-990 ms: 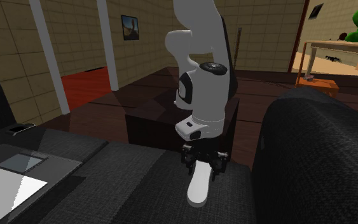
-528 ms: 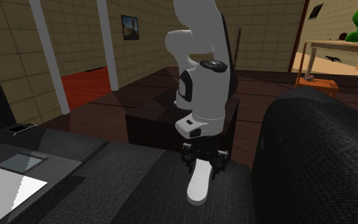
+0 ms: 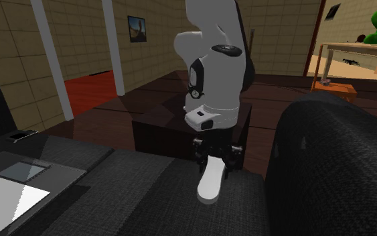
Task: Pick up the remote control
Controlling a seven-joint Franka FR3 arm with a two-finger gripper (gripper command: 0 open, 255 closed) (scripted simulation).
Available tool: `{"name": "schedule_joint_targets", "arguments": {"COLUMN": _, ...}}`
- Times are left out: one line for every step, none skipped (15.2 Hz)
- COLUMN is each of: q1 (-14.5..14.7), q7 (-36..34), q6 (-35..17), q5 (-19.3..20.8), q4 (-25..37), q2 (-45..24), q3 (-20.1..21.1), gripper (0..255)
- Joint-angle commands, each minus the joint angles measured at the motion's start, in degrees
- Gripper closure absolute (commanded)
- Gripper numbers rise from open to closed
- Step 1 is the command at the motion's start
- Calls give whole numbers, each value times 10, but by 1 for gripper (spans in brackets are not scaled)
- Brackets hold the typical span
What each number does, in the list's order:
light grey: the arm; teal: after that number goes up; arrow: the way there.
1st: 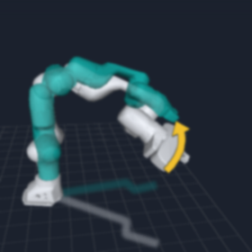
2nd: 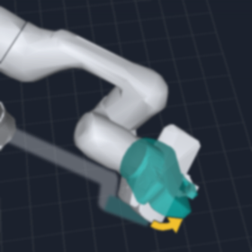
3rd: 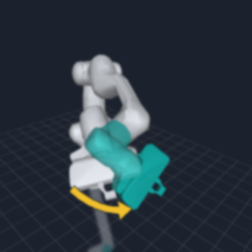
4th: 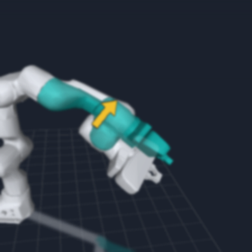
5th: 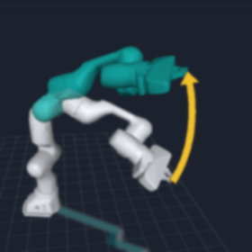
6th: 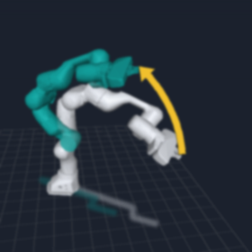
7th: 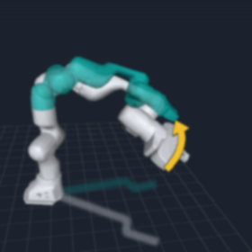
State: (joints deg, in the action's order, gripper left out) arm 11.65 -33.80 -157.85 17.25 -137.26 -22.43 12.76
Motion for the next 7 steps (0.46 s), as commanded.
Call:
{"name": "schedule_joint_targets", "arguments": {"q1": -8, "q7": 10, "q6": 13, "q5": -11, "q4": -4, "q2": 17, "q3": 9, "gripper": 255}}
{"name": "schedule_joint_targets", "arguments": {"q1": -11, "q7": 14, "q6": 20, "q5": -16, "q4": -5, "q2": 25, "q3": 13, "gripper": 255}}
{"name": "schedule_joint_targets", "arguments": {"q1": -14, "q7": 18, "q6": 26, "q5": -21, "q4": -7, "q2": 34, "q3": 17, "gripper": 255}}
{"name": "schedule_joint_targets", "arguments": {"q1": -17, "q7": 22, "q6": 32, "q5": -27, "q4": -8, "q2": 42, "q3": 21, "gripper": 255}}
{"name": "schedule_joint_targets", "arguments": {"q1": -19, "q7": 26, "q6": 39, "q5": -32, "q4": -10, "q2": 50, "q3": 25, "gripper": 255}}
{"name": "schedule_joint_targets", "arguments": {"q1": -20, "q7": 27, "q6": 40, "q5": -33, "q4": -10, "q2": 51, "q3": 25, "gripper": 255}}
{"name": "schedule_joint_targets", "arguments": {"q1": -20, "q7": 27, "q6": 40, "q5": -33, "q4": -10, "q2": 51, "q3": 25, "gripper": 255}}
